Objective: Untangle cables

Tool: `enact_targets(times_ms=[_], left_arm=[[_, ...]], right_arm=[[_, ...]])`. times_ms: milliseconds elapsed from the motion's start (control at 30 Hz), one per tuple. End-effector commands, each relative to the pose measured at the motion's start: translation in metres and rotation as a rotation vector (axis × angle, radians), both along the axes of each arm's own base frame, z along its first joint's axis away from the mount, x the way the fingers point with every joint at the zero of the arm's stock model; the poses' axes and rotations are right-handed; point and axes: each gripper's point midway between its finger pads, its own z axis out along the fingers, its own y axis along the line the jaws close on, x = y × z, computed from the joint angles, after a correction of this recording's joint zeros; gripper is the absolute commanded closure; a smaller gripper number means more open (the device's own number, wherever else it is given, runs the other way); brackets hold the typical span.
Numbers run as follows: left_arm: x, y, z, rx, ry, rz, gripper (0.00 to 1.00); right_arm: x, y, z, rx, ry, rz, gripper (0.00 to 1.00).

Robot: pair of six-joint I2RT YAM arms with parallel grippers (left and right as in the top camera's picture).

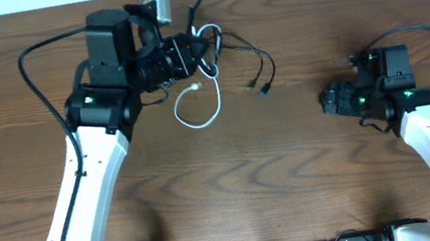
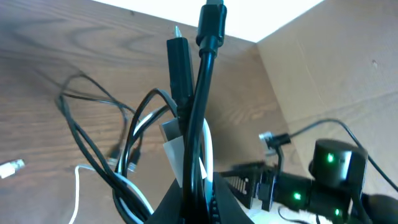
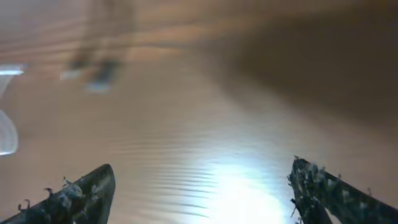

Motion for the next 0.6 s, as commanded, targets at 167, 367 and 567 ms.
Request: enact_targets(times_ms=[167, 367, 567], left_arm=[[-0.025, -0.042, 0.009, -0.008, -0.004, -0.113, 0.92], [-0.043, -0.059, 0.001, -0.02, 0.081, -0.144, 0.93], [-0.066, -0.081, 0.001, -0.044, 0.126, -0.222, 0.92]], right_arm=[[0.021, 0.093, 0.104, 0.422, -0.332, 0.364, 0.12], [0.032, 0.134, 0.102, 0.349, -0.392, 0.37, 0.07], [0.05, 0.148, 0.092, 0.354, -0.417, 0.334, 0.19]])
